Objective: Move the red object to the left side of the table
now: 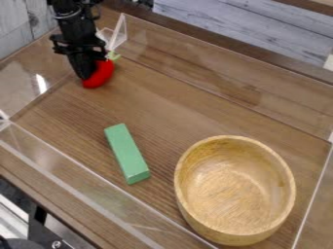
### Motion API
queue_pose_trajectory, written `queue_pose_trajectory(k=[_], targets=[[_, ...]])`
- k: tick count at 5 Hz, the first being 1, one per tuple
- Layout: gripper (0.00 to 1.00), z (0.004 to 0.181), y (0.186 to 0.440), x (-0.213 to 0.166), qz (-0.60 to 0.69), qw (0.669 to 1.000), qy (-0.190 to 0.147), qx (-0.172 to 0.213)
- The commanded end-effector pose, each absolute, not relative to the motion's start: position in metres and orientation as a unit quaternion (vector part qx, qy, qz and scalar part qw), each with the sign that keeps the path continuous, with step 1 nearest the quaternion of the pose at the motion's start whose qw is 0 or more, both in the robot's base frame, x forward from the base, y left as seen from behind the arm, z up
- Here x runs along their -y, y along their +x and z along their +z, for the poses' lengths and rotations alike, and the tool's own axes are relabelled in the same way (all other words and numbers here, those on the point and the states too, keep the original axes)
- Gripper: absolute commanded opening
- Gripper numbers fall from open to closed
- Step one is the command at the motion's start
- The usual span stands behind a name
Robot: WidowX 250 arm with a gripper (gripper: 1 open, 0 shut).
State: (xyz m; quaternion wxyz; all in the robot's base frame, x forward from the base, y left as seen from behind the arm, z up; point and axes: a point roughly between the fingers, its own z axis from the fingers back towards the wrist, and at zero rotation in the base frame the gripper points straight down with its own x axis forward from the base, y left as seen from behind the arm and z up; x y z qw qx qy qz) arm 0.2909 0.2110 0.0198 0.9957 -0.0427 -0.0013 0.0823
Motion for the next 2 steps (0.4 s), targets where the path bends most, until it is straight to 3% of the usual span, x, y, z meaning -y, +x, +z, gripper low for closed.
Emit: queue_pose_trajectory(k=[1, 2], targets=[[0.0, 0.006, 0.2775, -0.2033, 0.088, 0.994, -0.054, -0.03], [1.0, 0.013, 0.2771, -0.2021, 0.099, 0.993, -0.06, -0.035]])
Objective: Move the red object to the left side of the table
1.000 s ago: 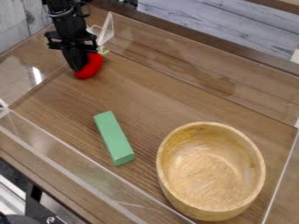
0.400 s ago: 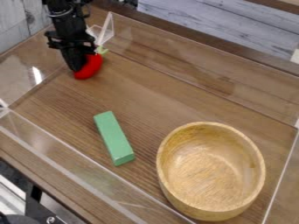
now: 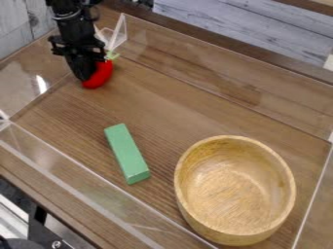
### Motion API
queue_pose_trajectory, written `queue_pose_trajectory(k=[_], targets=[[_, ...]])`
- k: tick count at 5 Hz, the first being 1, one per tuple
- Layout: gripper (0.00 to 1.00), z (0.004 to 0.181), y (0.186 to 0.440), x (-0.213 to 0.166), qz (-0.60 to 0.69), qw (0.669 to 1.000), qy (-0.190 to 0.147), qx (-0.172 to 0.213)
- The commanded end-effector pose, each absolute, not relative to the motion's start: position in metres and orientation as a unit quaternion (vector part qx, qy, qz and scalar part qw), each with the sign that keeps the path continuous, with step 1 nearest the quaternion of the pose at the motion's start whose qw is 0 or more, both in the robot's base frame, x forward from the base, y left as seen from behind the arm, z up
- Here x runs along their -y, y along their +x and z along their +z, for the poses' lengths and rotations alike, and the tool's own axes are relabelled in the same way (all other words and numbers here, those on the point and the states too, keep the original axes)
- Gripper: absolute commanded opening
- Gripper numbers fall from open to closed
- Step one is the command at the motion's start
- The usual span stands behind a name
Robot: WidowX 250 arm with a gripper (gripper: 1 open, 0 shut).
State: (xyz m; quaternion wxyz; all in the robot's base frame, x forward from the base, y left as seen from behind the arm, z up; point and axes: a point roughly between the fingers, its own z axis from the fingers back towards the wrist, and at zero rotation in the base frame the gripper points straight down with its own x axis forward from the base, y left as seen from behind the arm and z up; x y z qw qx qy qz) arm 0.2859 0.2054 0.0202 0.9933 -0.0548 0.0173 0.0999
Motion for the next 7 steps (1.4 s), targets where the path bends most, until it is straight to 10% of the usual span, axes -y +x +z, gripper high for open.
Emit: queue_pose_trajectory(k=[1, 7], targets=[[1.0, 0.021, 0.28, -0.206, 0.075, 0.994, -0.067, -0.041], [1.0, 0.118, 0.302, -0.16, 0.027, 0.994, -0.101, 0.012]])
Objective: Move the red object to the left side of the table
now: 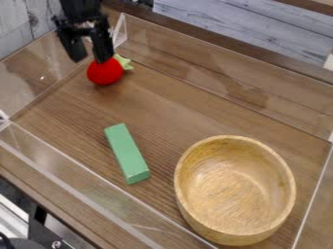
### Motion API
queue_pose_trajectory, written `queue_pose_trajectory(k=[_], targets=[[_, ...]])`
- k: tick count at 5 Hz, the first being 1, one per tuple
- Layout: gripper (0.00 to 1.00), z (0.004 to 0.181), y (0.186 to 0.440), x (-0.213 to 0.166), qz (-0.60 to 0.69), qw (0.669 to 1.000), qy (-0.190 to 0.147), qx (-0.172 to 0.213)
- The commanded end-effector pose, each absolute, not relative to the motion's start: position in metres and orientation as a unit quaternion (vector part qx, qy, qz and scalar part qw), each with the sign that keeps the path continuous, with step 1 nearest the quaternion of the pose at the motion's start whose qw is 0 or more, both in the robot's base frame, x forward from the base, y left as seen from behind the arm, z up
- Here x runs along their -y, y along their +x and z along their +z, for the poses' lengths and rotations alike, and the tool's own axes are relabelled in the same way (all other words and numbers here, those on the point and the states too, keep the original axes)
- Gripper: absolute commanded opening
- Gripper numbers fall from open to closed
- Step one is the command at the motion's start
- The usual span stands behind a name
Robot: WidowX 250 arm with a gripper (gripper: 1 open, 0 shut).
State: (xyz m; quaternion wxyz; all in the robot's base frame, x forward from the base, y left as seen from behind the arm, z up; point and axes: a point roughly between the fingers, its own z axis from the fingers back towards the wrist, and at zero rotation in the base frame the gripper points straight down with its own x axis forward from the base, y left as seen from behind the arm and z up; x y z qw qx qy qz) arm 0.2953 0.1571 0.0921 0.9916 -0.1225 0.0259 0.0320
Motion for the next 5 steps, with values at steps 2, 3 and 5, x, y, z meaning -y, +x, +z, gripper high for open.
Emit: queue_pose_trajectory(k=[2, 3, 5], targets=[[1.0, 0.148, 0.308, -0.13, -0.016, 0.994, -0.106, 0.027], [1.0, 0.153, 0.304, -0.124, -0.038, 0.993, -0.108, 0.024], [1.0, 0.146, 0.303, -0.13, -0.056, 0.992, -0.11, 0.019]])
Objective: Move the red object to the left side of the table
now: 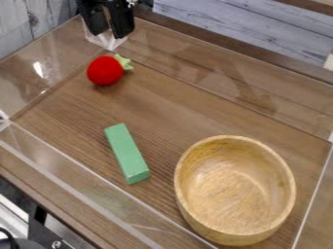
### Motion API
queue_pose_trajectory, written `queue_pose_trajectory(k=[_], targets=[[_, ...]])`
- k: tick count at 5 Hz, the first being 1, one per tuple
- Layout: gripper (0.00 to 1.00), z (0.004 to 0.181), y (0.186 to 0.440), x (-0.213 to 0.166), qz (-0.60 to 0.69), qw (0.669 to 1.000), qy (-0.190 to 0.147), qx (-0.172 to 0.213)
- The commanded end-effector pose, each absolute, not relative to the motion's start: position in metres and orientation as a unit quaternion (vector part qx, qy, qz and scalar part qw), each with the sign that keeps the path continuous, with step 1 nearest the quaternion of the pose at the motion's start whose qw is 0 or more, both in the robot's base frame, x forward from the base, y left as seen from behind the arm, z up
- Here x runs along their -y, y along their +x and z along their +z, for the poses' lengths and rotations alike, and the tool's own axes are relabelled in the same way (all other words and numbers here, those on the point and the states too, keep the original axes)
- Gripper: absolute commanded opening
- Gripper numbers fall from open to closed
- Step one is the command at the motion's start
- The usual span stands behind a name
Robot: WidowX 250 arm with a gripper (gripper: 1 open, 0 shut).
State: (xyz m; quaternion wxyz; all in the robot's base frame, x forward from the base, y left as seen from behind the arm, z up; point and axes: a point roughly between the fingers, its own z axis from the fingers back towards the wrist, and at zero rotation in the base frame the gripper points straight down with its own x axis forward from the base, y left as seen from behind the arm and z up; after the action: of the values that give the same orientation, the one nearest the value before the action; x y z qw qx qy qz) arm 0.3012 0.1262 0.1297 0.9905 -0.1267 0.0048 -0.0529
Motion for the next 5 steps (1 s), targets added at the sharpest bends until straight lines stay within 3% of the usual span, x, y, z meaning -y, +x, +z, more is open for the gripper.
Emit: queue_pose_trajectory(k=[1, 3, 5], targets=[[1.0, 0.142, 0.302, -0.134, -0.063, 0.992, -0.112, 0.015], [1.0, 0.153, 0.3, -0.106, -0.161, 0.98, -0.114, -0.002], [1.0, 0.15, 0.312, -0.103, -0.116, 0.986, -0.116, -0.003]])
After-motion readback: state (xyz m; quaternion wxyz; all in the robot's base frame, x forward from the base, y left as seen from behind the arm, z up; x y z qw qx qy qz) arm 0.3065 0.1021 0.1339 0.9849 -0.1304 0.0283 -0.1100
